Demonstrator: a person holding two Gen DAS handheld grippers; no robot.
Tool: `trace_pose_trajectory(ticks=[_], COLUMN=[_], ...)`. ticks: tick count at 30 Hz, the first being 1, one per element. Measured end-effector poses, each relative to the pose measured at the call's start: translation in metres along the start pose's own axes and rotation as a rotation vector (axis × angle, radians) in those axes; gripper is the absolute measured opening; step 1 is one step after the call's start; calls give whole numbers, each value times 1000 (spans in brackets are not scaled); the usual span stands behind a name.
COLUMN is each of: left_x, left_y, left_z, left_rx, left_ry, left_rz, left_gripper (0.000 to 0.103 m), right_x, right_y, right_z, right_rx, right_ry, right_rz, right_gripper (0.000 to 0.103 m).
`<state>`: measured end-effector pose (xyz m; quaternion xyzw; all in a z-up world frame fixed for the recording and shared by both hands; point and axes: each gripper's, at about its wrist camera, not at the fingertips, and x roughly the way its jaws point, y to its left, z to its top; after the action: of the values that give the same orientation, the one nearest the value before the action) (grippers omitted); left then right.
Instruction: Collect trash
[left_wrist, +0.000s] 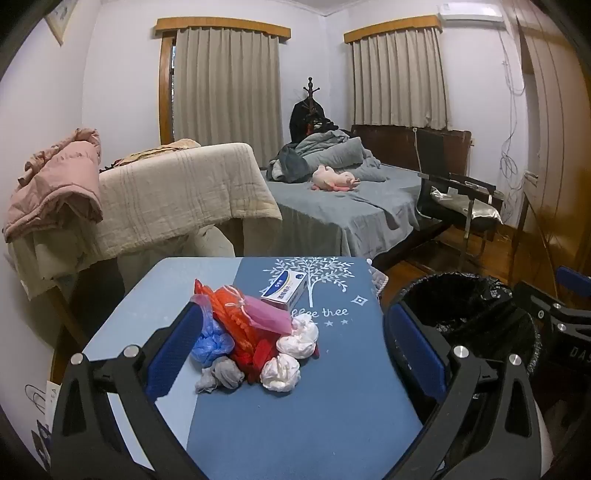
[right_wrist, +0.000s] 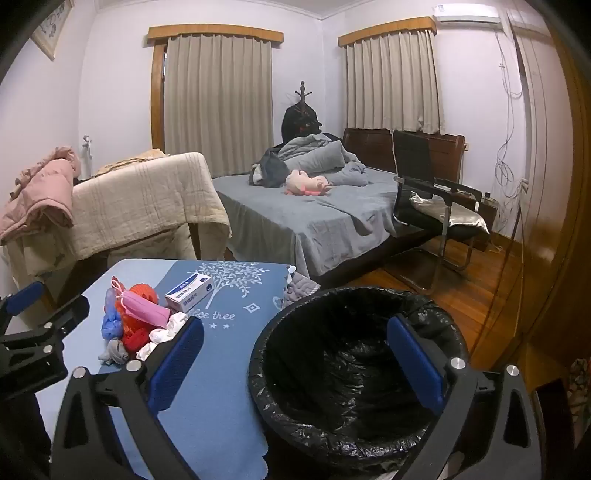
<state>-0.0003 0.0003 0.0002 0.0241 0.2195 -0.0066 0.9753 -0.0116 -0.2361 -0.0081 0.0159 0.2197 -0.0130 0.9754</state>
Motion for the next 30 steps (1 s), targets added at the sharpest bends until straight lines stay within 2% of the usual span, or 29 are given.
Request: trace_pose_trajectory(ticks=[30], left_x=[0], left_y=[0], left_z=[0], left_rx=[-10], left_ry=[2], left_rz=[-6], left_gripper=[98], right_x=[4], right_y=[3], right_z=[-1], right_rx=[5], right_ry=[3], right_rz=[1], right_gripper=[97])
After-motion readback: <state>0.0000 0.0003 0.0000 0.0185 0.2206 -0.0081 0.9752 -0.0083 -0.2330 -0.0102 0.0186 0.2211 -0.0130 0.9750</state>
